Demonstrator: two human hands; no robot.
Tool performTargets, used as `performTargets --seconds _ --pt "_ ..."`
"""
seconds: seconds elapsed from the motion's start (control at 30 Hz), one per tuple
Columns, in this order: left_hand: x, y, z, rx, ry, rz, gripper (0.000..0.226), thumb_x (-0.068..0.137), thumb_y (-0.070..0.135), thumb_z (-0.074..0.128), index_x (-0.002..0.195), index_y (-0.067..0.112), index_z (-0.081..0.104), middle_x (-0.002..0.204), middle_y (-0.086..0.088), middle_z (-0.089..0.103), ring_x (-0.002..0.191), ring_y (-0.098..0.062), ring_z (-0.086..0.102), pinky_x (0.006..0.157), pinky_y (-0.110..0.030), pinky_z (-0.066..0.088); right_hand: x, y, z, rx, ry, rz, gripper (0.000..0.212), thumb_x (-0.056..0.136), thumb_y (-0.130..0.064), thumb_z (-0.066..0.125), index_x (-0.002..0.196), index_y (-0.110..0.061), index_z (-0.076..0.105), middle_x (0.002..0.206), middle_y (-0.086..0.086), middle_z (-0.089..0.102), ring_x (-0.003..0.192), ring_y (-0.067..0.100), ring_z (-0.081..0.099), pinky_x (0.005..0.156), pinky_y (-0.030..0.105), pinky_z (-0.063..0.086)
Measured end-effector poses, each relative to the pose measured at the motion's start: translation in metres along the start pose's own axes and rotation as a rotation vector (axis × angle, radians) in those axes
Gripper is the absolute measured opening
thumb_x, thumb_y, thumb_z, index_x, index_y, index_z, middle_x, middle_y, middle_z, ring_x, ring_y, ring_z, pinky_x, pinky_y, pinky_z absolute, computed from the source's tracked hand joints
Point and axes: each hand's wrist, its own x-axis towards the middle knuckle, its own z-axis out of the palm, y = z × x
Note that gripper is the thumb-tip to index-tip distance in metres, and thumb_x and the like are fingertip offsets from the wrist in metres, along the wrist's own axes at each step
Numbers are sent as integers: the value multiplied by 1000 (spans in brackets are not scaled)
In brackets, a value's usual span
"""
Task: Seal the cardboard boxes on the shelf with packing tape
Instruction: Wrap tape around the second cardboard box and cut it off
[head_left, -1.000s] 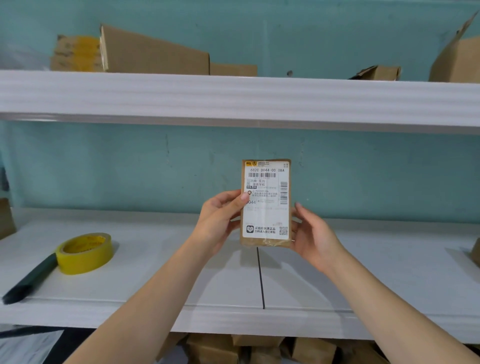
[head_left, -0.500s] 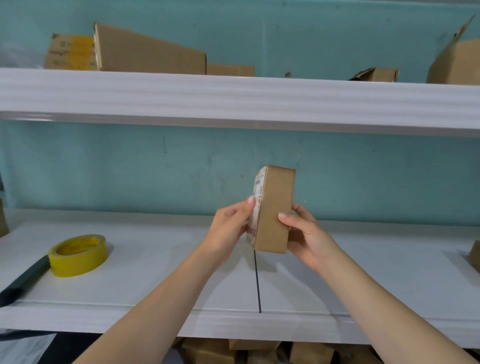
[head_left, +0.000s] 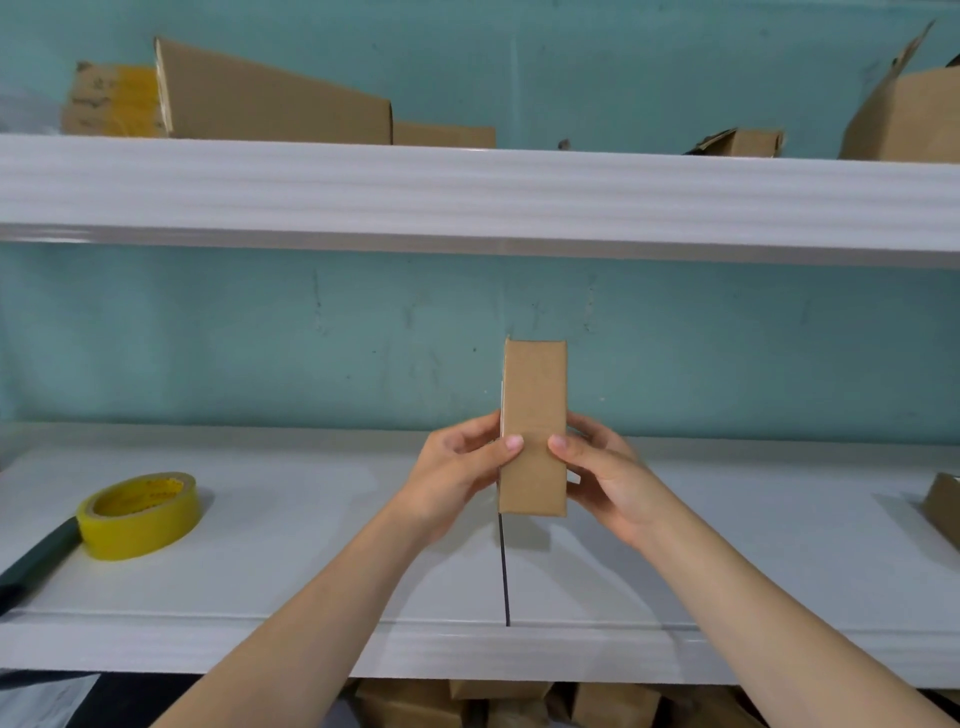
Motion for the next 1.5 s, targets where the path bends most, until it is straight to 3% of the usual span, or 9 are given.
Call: performTargets --seconds 0.17,0.3,0.53,0.7,1.0,1.2,1.3,1.4,1.5 --pt "0 -6 -11 -93 47 -21 32 80 14 64 112 6 66 97 -4 72 85 -14 67 69 -24 53 1 2 -13 107 43 -30 21 82 -24 61 99 -17 72 82 2 70 71 13 62 63 29 52" --pt "4 -7 -22 -172 209 -7 41 72 5 64 113 7 63 85 -3 75 75 -13 70 64 -29 58 4 4 -21 135 108 -36 29 86 0 54 111 -13 62 86 4 72 72 14 67 69 35 52" --pt "6 -5 -20 16 161 -33 43 83 35 56 108 2 67 99 -10 71 87 -19 67 71 -26 55 5 8 -6 271 35 6 49 70 -10 66 119 -10 58 103 15 69 84 29 66 73 39 55" --pt "1 -11 -20 -27 156 -41 35 77 24 65 105 4 66 94 -6 74 83 -14 69 68 -21 53 4 8 -4 126 9 -43 29 71 -17 68 99 -11 72 98 9 73 86 20 68 74 31 57" --pt "-2 -21 -8 -41 379 -139 83 65 26 83 130 20 32 110 -11 67 88 -22 70 64 -38 56 1 15 -2 -89 -58 148 41 68 -29 75 108 -28 66 89 2 71 74 22 68 67 33 55" --pt "-13 8 -56 21 426 -314 40 77 38 72 103 11 59 89 -6 55 76 -22 61 65 -42 58 9 2 -18 -267 -10 284 33 55 -43 72 80 -22 68 69 1 63 54 15 60 45 20 41" --pt "-24 7 -70 276 433 -456 46 78 41 71 105 8 56 89 -9 57 77 -23 61 62 -39 59 15 11 -19 -359 -3 405 34 64 -42 74 85 -16 67 70 4 63 55 18 59 48 25 47" --pt "-36 -4 -71 547 467 -495 38 80 43 69 73 9 54 70 -10 58 63 -23 58 58 -29 52 17 30 -11 -344 91 385 26 80 -29 70 90 -5 67 77 12 65 59 22 62 58 34 54" --pt "-43 -16 -70 807 513 -429 49 82 41 66 53 10 40 52 -9 46 52 -22 43 53 -27 35 15 47 -2 -617 192 298 33 83 -38 65 80 -5 64 74 11 57 60 21 52 57 28 39"
